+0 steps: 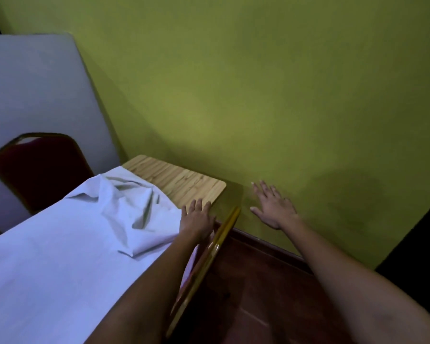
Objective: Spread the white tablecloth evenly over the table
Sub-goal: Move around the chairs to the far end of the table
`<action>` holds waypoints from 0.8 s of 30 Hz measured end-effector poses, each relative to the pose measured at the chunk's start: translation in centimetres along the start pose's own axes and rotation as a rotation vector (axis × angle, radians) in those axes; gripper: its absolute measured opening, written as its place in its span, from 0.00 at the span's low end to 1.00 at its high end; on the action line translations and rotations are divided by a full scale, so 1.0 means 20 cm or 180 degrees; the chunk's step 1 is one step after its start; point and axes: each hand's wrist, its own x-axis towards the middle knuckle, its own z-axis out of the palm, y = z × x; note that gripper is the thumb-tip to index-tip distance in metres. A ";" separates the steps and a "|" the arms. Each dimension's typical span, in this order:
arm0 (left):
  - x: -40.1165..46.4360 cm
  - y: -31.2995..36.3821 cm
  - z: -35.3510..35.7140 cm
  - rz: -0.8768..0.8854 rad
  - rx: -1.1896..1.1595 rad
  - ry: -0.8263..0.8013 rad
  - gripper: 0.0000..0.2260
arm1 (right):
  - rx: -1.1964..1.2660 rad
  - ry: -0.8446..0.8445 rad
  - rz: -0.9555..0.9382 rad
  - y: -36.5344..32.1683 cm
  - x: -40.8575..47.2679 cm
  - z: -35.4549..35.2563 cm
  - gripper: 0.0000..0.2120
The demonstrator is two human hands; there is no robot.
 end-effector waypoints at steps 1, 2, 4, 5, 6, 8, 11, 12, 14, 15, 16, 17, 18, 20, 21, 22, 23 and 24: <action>0.01 -0.03 0.02 -0.0032 0.0095 -0.0065 0.25 | 0.0053 0.0027 -0.0035 0.00 0.05 -0.01 0.36; 0.03 -0.08 0.04 -0.0107 0.0136 -0.0143 0.25 | 0.0110 0.0038 -0.0090 -0.02 0.10 -0.01 0.36; 0.05 -0.14 0.07 -0.0209 0.0166 -0.0249 0.24 | 0.0214 0.0040 -0.0184 -0.04 0.18 0.01 0.36; 0.07 -0.17 0.09 -0.0268 0.0201 -0.0283 0.23 | 0.0265 -0.0003 -0.0267 -0.05 0.24 0.02 0.36; 0.09 -0.20 0.10 -0.0319 0.0233 -0.0315 0.23 | 0.0273 -0.0035 -0.0343 -0.05 0.29 0.04 0.36; 0.12 -0.28 0.13 -0.0475 0.0278 -0.0358 0.24 | 0.0197 -0.0104 -0.0466 -0.05 0.40 0.07 0.36; 0.19 -0.37 0.15 -0.0802 0.0183 -0.0391 0.24 | 0.0133 -0.0199 -0.0667 -0.08 0.58 0.07 0.36; 0.23 -0.41 0.14 -0.0955 0.0138 -0.0358 0.24 | 0.0115 -0.0214 -0.0804 -0.10 0.68 0.06 0.36; 0.28 -0.46 0.14 -0.1156 0.0103 -0.0331 0.25 | 0.0156 -0.0283 -0.1020 -0.14 0.81 0.06 0.36; 0.31 -0.48 0.15 -0.1242 0.0099 -0.0327 0.25 | 0.0211 -0.0336 -0.1122 -0.17 0.88 0.06 0.35; 0.33 -0.49 0.16 -0.1330 0.0100 -0.0365 0.25 | 0.0238 -0.0386 -0.1210 -0.18 0.94 0.06 0.35; 0.36 -0.50 0.16 -0.1454 0.0071 -0.0409 0.26 | 0.0246 -0.0423 -0.1301 -0.20 1.01 0.07 0.35; 0.38 -0.50 0.16 -0.1569 0.0040 -0.0471 0.26 | 0.0244 -0.0464 -0.1370 -0.21 1.06 0.08 0.35; 0.42 -0.49 0.17 -0.1771 -0.0038 -0.0566 0.27 | 0.0230 -0.0541 -0.1502 -0.24 1.15 0.09 0.34; 0.43 -0.48 0.19 -0.1836 -0.0089 -0.0637 0.29 | 0.0212 -0.0592 -0.1562 -0.25 1.18 0.10 0.34; 0.45 -0.46 0.21 -0.1911 -0.0168 -0.0727 0.30 | 0.0199 -0.0664 -0.1639 -0.25 1.22 0.11 0.34; 0.46 -0.44 0.25 -0.1985 -0.0246 -0.0841 0.31 | 0.0167 -0.0731 -0.1717 -0.25 1.25 0.13 0.34; 0.47 -0.42 0.28 -0.2068 -0.0304 -0.0945 0.31 | 0.0126 -0.0785 -0.1808 -0.26 1.28 0.15 0.34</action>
